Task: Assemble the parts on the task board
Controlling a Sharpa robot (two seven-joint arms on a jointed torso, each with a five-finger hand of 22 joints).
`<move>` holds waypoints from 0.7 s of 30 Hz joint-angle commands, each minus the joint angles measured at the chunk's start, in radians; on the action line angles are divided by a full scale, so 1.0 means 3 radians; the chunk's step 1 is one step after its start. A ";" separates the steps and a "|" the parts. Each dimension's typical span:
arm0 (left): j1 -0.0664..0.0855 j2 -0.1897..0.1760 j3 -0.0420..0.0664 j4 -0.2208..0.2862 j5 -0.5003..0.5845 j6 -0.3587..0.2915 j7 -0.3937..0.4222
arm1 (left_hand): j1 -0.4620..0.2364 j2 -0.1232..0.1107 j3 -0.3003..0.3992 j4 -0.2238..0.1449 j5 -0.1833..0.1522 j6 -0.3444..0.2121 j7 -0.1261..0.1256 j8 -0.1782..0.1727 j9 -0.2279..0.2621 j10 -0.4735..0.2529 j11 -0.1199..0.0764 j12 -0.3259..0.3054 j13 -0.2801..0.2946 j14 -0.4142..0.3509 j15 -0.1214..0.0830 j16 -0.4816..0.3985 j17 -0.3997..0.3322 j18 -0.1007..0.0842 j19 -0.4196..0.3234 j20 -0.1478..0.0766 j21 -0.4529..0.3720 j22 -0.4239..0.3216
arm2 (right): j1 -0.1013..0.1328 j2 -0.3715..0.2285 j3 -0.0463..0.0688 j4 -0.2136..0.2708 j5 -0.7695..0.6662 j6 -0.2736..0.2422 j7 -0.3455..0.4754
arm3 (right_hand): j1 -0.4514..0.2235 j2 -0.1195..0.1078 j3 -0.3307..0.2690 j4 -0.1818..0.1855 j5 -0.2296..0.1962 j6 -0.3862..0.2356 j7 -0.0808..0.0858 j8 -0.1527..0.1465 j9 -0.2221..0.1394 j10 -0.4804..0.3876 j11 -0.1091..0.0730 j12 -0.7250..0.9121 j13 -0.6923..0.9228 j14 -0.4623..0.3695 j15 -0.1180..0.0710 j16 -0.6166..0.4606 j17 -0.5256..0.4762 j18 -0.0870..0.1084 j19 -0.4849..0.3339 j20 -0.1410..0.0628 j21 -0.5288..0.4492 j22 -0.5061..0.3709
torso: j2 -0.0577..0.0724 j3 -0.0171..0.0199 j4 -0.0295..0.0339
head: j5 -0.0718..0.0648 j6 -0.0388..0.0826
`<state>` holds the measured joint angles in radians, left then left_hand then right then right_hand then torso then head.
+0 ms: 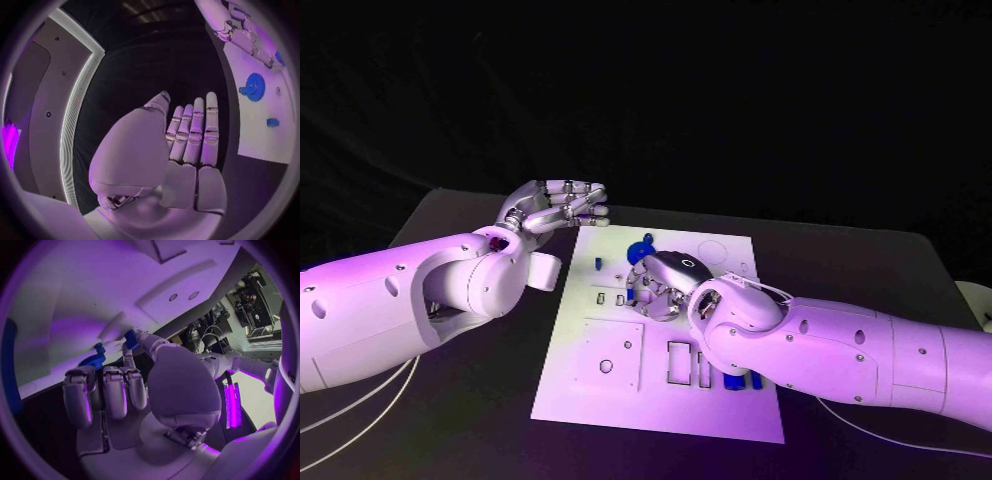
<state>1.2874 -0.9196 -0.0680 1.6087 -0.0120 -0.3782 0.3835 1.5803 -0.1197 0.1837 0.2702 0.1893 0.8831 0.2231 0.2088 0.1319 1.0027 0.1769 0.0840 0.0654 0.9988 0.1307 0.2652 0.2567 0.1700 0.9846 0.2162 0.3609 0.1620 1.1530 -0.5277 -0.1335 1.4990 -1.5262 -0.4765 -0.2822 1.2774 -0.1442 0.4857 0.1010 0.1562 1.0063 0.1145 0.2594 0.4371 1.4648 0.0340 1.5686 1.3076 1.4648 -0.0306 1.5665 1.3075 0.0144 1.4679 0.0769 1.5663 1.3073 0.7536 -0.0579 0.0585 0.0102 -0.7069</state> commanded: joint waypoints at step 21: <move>0.0004 -0.0005 0.0002 0.0005 0.0008 0.0053 0.0009 | -0.0007 -0.0009 0.0025 -0.0001 -0.0014 -0.0003 0.0007 -0.0016 -0.0004 0.0010 -0.0002 -0.0014 0.0002 -0.0019 -0.0011 -0.0015 0.0006 0.0031 -0.0025 0.0000 0.0024 0.0004 | -0.0018 0.0001 -0.0017 -0.0008 -0.0044 0.0128 -0.0060 | -0.0153 -0.0132 -0.0037 0.0088 -0.0002 -0.0131 0.0040 -0.0030 0.0100 0.0353 0.0042 0.0007 0.0877 0.0347 0.0025 0.0007 0.0848 -0.0048 0.0343 0.0015 0.0015 0.0878 | 0.0002 0.0000 0.0002 | 0.0004 -0.0004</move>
<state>1.2874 -0.9219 -0.0680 1.6086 -0.0120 -0.3782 0.3816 1.5803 -0.1197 0.1837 0.2702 0.1893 0.8831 0.2231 0.2088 0.1319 1.0027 0.1769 0.0840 0.0655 0.9988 0.1307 0.2653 0.2574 0.1700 0.9846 0.2162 0.3650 0.1618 1.1513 -0.5278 -0.1364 1.4981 -1.5281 -0.4684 -0.2882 1.2369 -0.1847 0.4735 0.1217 0.1570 0.9707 0.1260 0.2535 0.4683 1.4663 0.0432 1.5686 1.3075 1.4648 -0.0306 1.5665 1.3074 0.0144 1.4678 0.0769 1.5663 1.3080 0.7541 -0.0578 0.0590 0.0106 -0.7079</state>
